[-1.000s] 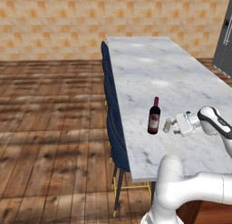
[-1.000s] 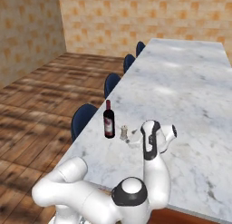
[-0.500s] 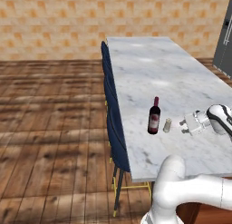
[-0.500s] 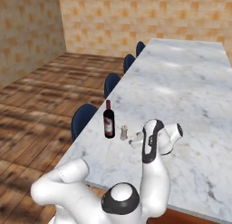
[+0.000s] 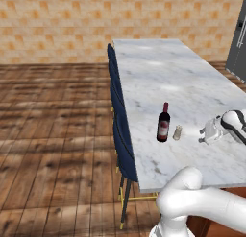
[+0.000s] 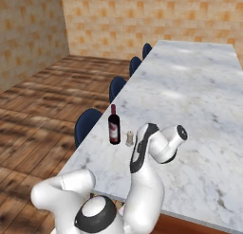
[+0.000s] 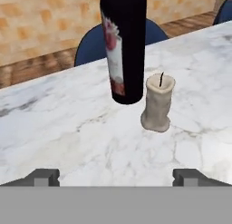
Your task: Get the candle and the wine from the cabinet and move them to the dining counter.
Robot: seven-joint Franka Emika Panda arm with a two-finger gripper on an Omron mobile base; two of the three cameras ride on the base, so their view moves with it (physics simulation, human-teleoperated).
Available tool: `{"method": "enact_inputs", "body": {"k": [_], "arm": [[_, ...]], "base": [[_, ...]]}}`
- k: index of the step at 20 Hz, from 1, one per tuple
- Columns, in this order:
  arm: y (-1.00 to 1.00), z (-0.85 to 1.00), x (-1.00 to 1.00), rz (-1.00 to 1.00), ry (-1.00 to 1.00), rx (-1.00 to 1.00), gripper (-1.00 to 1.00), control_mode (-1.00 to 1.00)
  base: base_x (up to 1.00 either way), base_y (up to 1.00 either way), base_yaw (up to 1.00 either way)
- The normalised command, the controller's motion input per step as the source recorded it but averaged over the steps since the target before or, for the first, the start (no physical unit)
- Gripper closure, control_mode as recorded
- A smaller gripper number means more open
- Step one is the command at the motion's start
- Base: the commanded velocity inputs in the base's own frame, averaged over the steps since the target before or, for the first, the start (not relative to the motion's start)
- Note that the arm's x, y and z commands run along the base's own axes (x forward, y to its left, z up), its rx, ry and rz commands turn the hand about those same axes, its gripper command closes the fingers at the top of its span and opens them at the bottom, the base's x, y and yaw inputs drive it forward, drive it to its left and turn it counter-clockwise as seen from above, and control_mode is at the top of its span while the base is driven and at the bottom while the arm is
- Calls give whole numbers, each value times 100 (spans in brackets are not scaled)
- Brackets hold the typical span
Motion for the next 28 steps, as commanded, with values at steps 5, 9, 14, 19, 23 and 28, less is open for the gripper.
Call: {"method": "enact_inputs", "body": {"k": [5,9,14,19,23,28], "arm": [[1,41,-40,-11,21,-14,-100,-100],[1,45,-42,-6,7,-2,-100,-100],[10,38,-43,-22,-3,0,-100,-100],[13,28,-41,-39,-3,-3,-100,-100],[10,19,-35,-48,0,-14,-100,-100],[17,22,-31,-41,0,-12,-100,-100]], "base": [[0,0,0],[0,0,0],[0,0,0],[0,0,0],[0,0,0],[0,0,0]]}}
